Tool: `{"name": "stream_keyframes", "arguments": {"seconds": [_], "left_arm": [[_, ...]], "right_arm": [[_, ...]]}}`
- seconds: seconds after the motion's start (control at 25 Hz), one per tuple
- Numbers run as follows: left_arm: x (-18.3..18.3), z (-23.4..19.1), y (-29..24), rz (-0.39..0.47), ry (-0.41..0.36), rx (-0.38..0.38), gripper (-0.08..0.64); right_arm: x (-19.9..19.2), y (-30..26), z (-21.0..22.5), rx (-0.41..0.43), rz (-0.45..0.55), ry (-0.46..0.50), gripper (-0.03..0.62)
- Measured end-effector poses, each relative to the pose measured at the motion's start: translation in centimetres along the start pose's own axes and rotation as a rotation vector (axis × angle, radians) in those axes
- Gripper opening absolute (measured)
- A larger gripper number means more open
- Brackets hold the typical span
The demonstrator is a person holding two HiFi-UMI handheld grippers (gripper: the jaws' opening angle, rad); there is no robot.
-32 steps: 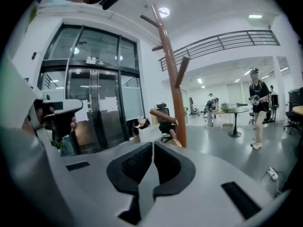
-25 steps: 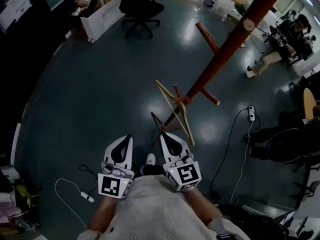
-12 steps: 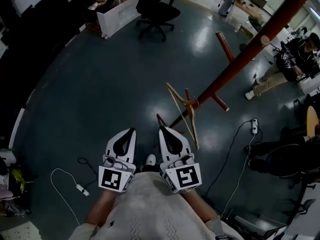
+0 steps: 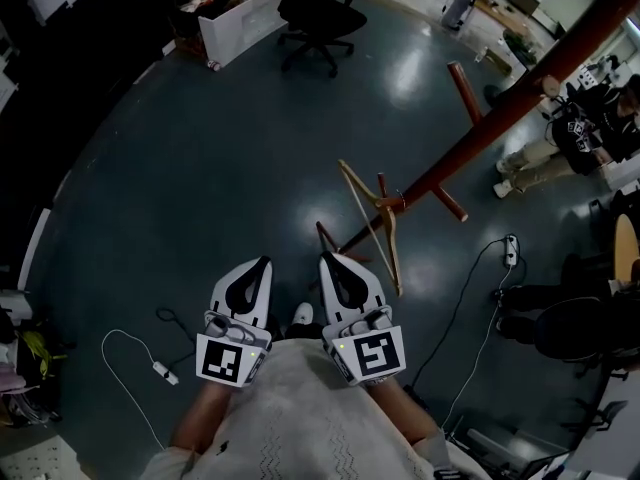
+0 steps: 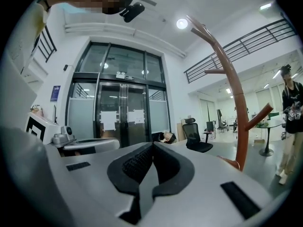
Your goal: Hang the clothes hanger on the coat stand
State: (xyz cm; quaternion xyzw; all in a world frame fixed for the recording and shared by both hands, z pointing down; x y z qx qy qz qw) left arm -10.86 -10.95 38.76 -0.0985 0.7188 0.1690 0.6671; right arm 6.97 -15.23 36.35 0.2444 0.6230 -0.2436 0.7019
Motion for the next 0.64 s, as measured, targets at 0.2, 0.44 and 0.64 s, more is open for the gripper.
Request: {"name": "stream_keyframes", "arguments": {"seconds": [0.2, 0.44, 0.64], "left_arm": [[-0.4, 0.0, 0.6, -0.007, 0.001, 0.013, 0.012], [-0.4, 0.2, 1.4, -0.012, -0.001, 0.014, 0.012], [-0.2, 0.5, 1.4, -0.008, 0.006, 0.016, 0.012]], "right_arm": [[-0.7, 0.0, -0.3, 0.016, -0.019, 0.002, 0.018], [-1.0, 0.4, -0.9, 0.031, -0.043, -0.012, 0.018], [-0.9, 0.6, -1.4, 0.041, -0.051, -0.001, 0.018]]}}
Point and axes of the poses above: the fingertips, and each gripper's own axes: y backward along the fingers, z to its right, x out of its top, the point moved 10 cm from there along y, backward along the fingers, and after that the axes turned 4 degrees about z, right-handed, at the moved point
